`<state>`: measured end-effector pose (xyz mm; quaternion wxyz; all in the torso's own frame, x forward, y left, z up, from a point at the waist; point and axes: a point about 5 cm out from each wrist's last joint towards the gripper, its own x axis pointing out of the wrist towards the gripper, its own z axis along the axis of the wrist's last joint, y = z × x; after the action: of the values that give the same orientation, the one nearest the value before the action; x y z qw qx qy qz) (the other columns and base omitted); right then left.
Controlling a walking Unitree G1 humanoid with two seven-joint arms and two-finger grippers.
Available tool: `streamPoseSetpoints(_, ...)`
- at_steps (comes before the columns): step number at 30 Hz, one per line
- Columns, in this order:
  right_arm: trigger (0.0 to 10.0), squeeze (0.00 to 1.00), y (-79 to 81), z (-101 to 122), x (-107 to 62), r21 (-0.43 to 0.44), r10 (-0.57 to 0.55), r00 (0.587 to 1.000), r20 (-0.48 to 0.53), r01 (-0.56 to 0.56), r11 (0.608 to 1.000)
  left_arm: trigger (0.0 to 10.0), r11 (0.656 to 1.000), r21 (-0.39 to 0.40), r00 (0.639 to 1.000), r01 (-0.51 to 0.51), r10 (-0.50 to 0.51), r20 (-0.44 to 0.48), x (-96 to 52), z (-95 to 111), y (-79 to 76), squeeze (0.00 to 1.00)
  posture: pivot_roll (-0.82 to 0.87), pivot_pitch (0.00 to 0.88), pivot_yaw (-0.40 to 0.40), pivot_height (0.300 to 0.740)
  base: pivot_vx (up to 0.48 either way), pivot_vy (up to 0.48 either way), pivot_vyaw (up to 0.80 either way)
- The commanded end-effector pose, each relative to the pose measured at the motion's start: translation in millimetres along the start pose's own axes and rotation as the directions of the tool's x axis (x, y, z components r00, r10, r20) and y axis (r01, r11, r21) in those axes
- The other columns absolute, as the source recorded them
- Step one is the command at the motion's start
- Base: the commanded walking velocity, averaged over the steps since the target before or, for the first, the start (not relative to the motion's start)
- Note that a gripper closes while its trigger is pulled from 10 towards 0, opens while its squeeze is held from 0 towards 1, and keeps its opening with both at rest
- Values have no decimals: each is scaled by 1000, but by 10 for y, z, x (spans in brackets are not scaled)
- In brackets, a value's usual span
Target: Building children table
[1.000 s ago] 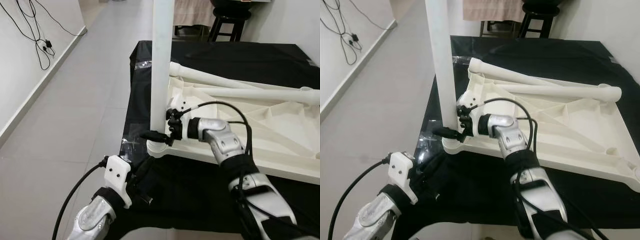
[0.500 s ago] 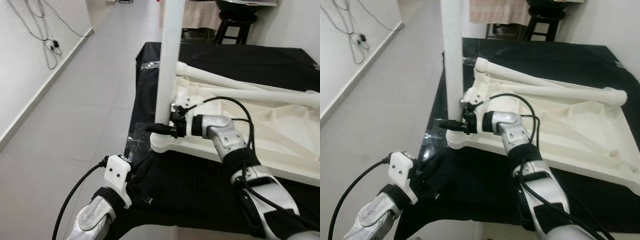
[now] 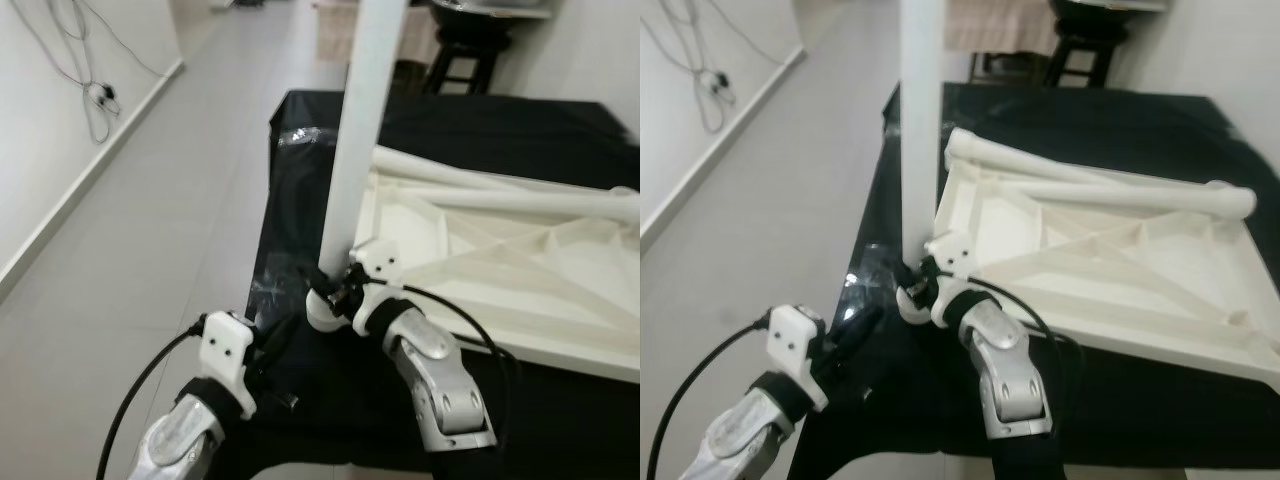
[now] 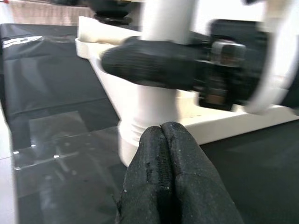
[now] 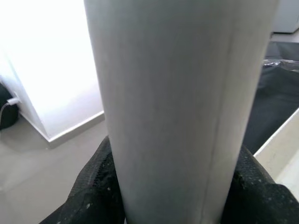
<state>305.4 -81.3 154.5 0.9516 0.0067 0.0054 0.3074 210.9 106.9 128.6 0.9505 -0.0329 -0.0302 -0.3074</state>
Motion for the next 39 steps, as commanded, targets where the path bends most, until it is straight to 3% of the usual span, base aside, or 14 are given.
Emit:
streamPoseSetpoints(1,0,0,-96,-233,-41,89,-43,995,-85,51,995,10000,1000,-5,1000,0,0,-26,-19,-45,8,0,55,115,-45,740,0,0,0)
streamPoseSetpoints(2,0,0,-67,-231,-20,94,-27,996,-84,35,995,10000,1000,0,1000,-4,4,-25,-19,-43,11,0,55,115,-45,740,0,0,0)
streamPoseSetpoints(3,4824,0,-65,-199,15,92,-23,997,-78,30,995,10000,1000,5,1000,-9,9,-23,-18,-41,16,0,57,114,-44,740,0,0,0)
streamPoseSetpoints(5,4824,0,-59,-164,21,88,-32,996,-79,39,995,10000,1000,8,1000,-13,13,-22,-18,-39,18,0,57,114,-44,740,0,0,0)
streamPoseSetpoints(6,10000,0,-66,-116,47,91,2,998,-66,4,996,10000,1000,7,1000,-14,14,-22,-14,-40,21,0,61,107,-39,740,0,0,0)
streamPoseSetpoints(7,10000,1000,-80,-59,82,80,65,997,-45,-62,995,10000,1000,4,1000,-13,13,-23,-7,-42,22,0,70,103,-38,740,0,0,0)
streamPoseSetpoints(15,10000,1000,-211,122,125,5,333,942,-33,-333,943,10000,1000,-2,1000,-4,4,-28,10,-53,7,0,91,94,-51,740,0,0,0)
streamPoseSetpoints(16,10000,141,-329,137,164,-38,393,917,-73,-397,917,10000,1000,-1,1000,-4,4,-28,13,-53,-3,0,99,94,-56,740,0,0,0)
streamPoseSetpoints(18,10000,0,-404,152,192,-43,439,894,-91,-444,895,10000,1000,1,1000,-6,6,-27,13,-53,-11,0,107,92,-60,740,0,0,0)
streamPoseSetpoints(27,10000,0,-624,169,284,13,457,879,-136,-460,888,10000,998,48,999,-34,36,-36,0,-55,-23,0,129,90,-71,740,0,0,0)
streamPoseSetpoints(28,2000,0,-678,172,287,17,443,885,-141,-445,895,10000,997,63,998,-46,49,-38,-5,-54,-21,0,133,88,-72,740,0,0,0)
streamPoseSetpoints(29,2000,0,-678,172,287,17,443,885,-141,-445,895,10000,997,63,998,-46,49,-38,-5,-54,-21,0,133,88,-72,740,0,0,0)
streamPoseSetpoints(30,0,0,-741,180,275,29,424,895,-138,-425,905,10000,995,83,997,-62,65,-40,-12,-52,-18,0,134,88,-72,740,0,0,0)
streamPoseSetpoints(39,0,0,-1148,53,-116,36,306,944,-126,-304,952,10000,982,121,987,-144,152,-54,-115,-19,-17,0,108,98,-67,740,0,0,0)
